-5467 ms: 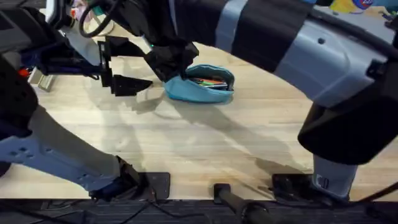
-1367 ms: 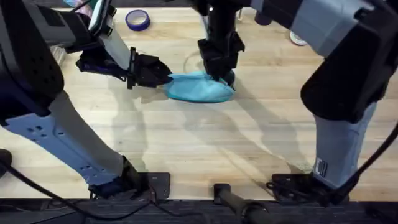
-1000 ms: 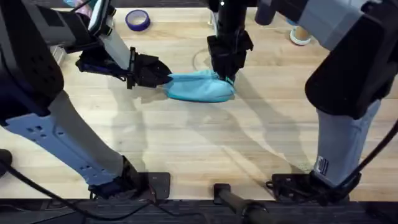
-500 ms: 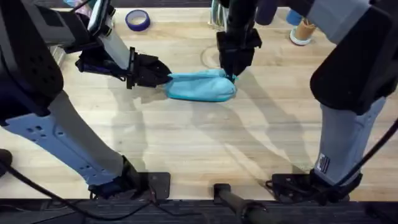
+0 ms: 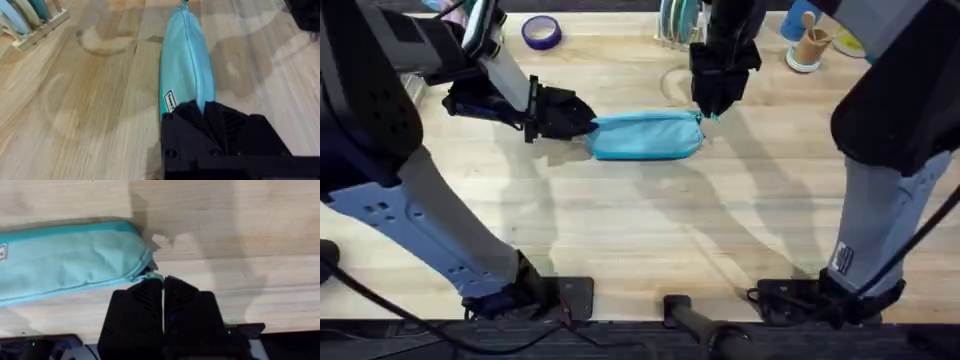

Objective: Unzip the bag, pick up the pens from the table one at a time and place them inside, then zip the bag closed.

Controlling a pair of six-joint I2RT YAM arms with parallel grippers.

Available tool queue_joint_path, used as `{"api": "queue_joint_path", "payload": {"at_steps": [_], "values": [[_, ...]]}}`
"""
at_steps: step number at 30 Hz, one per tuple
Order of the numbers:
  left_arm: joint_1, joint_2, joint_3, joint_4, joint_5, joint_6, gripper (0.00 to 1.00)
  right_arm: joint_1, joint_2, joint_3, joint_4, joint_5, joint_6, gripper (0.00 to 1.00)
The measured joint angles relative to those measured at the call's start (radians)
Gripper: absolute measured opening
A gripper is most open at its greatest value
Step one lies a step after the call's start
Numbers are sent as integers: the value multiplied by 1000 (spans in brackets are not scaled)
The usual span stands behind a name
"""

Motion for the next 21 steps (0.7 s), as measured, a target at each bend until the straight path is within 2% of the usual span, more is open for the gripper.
{"api": "queue_joint_path", "payload": {"at_steps": [5, 14, 21], "values": [[0, 0, 0, 0, 1, 0, 42, -12, 0, -19, 6, -5, 2, 33], [-3, 0, 0, -4, 2, 0, 42, -52, 0, -206, 115, -29, 7, 33], [-14, 0, 0, -3, 3, 0, 42, -83, 0, -262, 136, -45, 7, 33]]}}
